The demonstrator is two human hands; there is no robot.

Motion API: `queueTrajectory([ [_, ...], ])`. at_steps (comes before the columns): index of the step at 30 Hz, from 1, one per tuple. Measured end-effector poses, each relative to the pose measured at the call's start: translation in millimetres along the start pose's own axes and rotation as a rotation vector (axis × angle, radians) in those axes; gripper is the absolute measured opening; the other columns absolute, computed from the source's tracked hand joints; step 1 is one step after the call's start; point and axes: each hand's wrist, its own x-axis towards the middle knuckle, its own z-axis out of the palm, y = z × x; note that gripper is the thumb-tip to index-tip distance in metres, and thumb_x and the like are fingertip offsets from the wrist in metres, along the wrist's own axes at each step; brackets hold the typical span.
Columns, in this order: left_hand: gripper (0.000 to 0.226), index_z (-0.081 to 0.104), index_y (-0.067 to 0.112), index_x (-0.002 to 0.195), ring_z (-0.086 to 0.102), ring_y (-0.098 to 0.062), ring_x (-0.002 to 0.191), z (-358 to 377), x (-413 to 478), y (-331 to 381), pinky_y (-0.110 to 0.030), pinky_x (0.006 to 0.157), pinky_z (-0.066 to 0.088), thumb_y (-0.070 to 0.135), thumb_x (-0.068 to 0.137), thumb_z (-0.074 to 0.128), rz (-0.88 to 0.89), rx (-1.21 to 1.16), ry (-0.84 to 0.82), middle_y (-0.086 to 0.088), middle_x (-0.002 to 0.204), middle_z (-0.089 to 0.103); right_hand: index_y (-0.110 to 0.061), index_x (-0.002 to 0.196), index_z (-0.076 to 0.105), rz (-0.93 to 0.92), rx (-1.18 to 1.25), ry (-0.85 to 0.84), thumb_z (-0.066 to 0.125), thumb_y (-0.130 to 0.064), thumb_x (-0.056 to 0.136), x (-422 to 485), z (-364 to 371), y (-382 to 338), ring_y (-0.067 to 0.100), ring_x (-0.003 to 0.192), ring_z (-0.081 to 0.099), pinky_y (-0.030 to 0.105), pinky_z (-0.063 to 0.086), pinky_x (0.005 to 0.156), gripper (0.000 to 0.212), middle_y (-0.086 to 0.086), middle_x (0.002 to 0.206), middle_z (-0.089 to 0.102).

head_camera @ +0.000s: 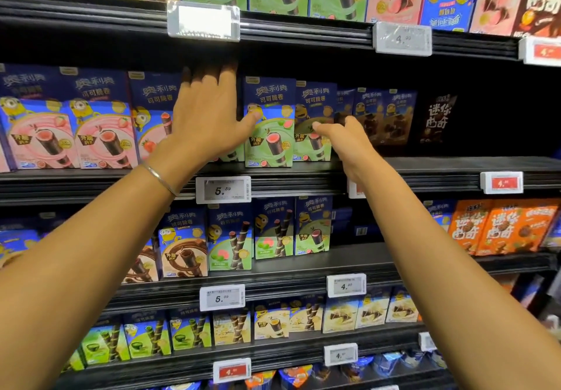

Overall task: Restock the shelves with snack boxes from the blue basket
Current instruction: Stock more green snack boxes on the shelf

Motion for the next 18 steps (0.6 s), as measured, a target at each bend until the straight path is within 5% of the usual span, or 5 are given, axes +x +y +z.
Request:
queueTrajectory([
  [7,0.058,0.052,0.005,0.141,0.054,-0.028,0.128,9,-79,11,-0.014,0.104,0.033,0.037,0.094,0.063,-0.123,-0.548,0.281,-0.014,0.137,0.057,-0.017,0.147,0.047,-0.101,0.046,0.047,0.069,-0.037,0.092,-64,-39,7,0.011,0.128,0.053,0.028,0.042,0.1,0.062,-0.001,0.142,0.054],
  [10,0.052,0.054,0.002,0.139,0.054,-0.028,0.128,28,-109,40,-0.019,0.105,0.034,0.028,0.095,0.064,-0.121,-0.605,0.242,-0.014,0.136,0.059,-0.011,0.137,0.055,-0.15,0.121,0.11,0.067,-0.02,0.096,-85,-49,17,0.012,0.123,0.06,0.03,0.049,0.107,0.044,0.004,0.133,0.062],
  [15,0.039,0.059,-0.004,0.13,0.057,-0.036,0.121,78,-197,92,-0.036,0.107,0.043,0.012,0.096,0.066,-0.02,-0.697,0.234,-0.02,0.127,0.061,-0.012,0.119,0.062,-0.123,0.311,0.189,0.067,-0.016,0.095,-141,-75,66,0.023,0.112,0.07,0.036,0.058,0.093,0.025,0.01,0.118,0.072],
  [18,0.033,0.061,-0.001,0.128,0.059,-0.033,0.118,114,-293,127,-0.034,0.103,0.044,0.011,0.098,0.066,-0.121,-0.846,-0.009,-0.017,0.125,0.062,-0.014,0.113,0.062,0.061,0.304,0.173,0.062,-0.018,0.095,-192,-95,132,0.027,0.108,0.072,0.034,0.056,0.085,0.019,0.013,0.113,0.074],
])
